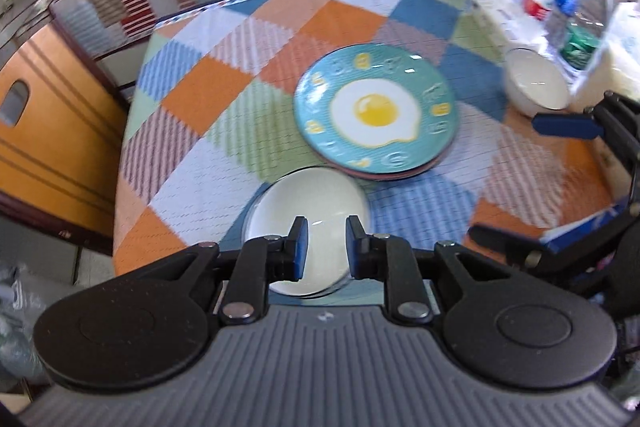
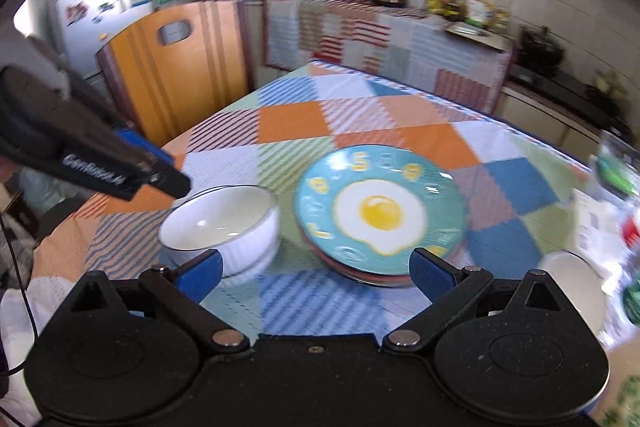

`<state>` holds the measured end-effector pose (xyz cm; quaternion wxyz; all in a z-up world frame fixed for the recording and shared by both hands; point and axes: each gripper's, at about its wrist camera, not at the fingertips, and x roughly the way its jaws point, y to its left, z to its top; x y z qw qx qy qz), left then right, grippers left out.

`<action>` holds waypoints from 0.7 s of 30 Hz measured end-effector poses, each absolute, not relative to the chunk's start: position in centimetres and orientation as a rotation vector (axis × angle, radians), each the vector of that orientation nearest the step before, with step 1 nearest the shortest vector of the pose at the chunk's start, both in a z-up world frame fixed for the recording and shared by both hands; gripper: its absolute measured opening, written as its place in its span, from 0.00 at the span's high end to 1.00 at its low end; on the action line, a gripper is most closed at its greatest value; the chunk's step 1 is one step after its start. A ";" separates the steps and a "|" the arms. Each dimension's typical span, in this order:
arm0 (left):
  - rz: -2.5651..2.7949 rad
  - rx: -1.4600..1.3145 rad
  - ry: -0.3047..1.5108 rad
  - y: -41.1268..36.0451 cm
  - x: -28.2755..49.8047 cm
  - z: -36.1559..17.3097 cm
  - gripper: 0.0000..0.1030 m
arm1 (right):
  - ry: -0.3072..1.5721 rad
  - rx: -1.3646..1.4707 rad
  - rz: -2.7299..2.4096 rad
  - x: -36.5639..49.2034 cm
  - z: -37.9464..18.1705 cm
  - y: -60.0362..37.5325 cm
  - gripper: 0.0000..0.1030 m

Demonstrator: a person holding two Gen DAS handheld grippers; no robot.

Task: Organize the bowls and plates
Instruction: 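Move the left tool to the white bowl near the bottles and grip its rim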

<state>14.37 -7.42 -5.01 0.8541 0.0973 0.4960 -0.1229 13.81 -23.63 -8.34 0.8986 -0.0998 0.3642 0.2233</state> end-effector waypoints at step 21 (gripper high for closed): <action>-0.503 0.297 0.983 -20.5 17.5 -2.7 0.74 | 0.696 0.035 0.182 14.5 -7.0 -37.4 0.02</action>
